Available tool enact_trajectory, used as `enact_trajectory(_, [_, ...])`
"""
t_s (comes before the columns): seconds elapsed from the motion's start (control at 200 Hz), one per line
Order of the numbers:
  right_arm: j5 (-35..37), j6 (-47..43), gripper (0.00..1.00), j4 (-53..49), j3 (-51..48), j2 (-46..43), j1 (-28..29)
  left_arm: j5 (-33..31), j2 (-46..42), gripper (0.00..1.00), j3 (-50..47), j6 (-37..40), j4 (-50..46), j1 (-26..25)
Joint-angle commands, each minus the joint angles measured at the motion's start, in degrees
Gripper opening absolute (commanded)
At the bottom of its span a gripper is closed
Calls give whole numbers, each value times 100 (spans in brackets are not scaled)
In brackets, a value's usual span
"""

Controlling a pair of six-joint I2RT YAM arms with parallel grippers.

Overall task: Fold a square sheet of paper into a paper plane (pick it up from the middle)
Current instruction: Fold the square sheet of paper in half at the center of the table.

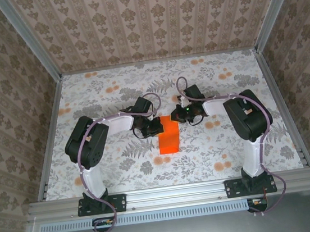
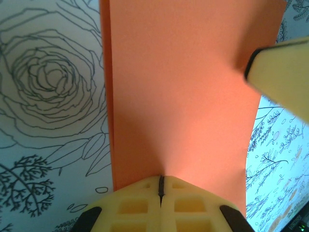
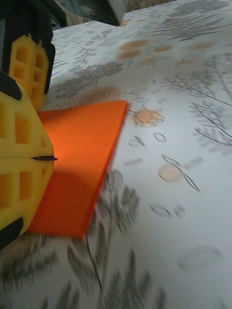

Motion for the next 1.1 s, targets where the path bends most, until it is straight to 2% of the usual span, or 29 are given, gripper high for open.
enact_trajectory(0.0, [43, 102, 0, -17, 100, 140, -18, -1021, 834, 0, -635, 24, -1383, -93])
enact_trajectory(0.23, [729, 5, 0, -567, 319, 307, -255, -1039, 819, 0, -671, 28, -1376, -91])
enact_trajectory(0.39, [1023, -42, 0, -794, 321, 3, -571, -1046, 808, 0, -690, 17, -1347, -91])
enact_trajectory(0.51, [634, -166, 0, -825, 127, -481, -509, -1051, 802, 0, -706, 15, -1334, -102])
enact_trajectory(0.7, [53, -180, 0, -987, -419, -1055, 0, -1048, 809, 0, -700, 35, -1304, -102])
enact_trajectory(0.895, [-234, 46, 0, -799, -769, -943, 376, -1039, 828, 0, -696, 34, -1284, -110])
enact_trajectory(1.095, [-585, 135, 0, -609, -902, -539, 438, -1046, 820, 0, -715, 27, -1255, -109])
